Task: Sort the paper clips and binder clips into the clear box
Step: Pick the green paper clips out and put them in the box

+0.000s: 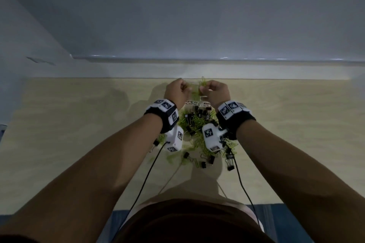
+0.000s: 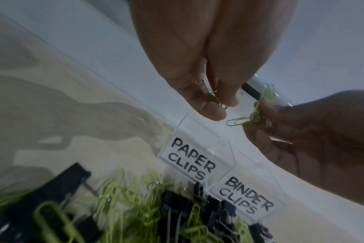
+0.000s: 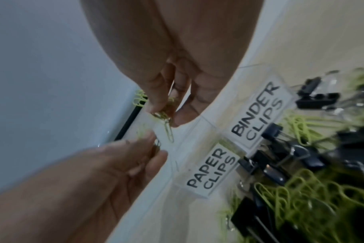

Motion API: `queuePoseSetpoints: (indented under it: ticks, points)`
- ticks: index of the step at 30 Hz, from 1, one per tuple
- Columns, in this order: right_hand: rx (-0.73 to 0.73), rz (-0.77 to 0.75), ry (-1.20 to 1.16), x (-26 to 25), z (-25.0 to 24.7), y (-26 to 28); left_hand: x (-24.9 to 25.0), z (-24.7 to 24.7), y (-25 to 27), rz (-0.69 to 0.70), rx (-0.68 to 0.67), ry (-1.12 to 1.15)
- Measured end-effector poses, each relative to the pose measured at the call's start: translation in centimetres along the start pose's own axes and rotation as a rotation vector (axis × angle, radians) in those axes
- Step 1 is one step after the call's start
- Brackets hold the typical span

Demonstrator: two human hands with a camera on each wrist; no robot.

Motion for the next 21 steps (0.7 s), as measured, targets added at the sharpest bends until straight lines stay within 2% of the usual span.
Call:
queuePoseSetpoints:
  ticks: [2, 4, 6, 9, 11, 14, 16, 21]
  points:
    - [0.053, -0.051, 0.116, -0.3, 1.0, -1.4, 0.6, -0.1, -0.8, 0.037, -0.002, -0.118]
    - [0.047, -0.070, 0.256, -0.2, 1.5, -1.9, 0.7, -0.3, -0.6, 0.074, -0.051, -0.215]
    - [0.008, -0.098, 0.386, 0.2, 1.6, -1.3, 0.0, -1.0, 0.7, 0.097, -0.068, -0.273]
    - [-0.070, -0.286, 0.571, 1.4, 2.0, 1.5, -2.8, -2.4, 4.2, 0.170, -0.029, -0.344]
    - [-0.180, -0.349, 0.656, 3.1, 1.1, 3.1, -4.2, -2.0, 6.4, 0.221, -0.099, -0.414]
    - [-0.325, -0.323, 0.823, 5.8, 0.2, 5.2, -5.8, -0.3, 9.1, 0.239, -0.265, -0.558]
    - [-0.332, -0.265, 0.909, 7.1, 0.2, 6.1, -6.1, 1.0, 10.1, 0.239, -0.317, -0.676]
    - [-0.266, -0.197, 1.013, 8.6, 1.5, 7.6, -5.8, 2.6, 11.3, 0.209, -0.300, -0.829]
Point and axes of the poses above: each hand's wrist, its own y-axis away from the middle knuckle, its own z-axis out of the palm, x = y × z, the point moved 1 cm from there along -y, towards the middle knuckle, and after that the axes turned 15 degrees about -y, right-handed, at the moved point
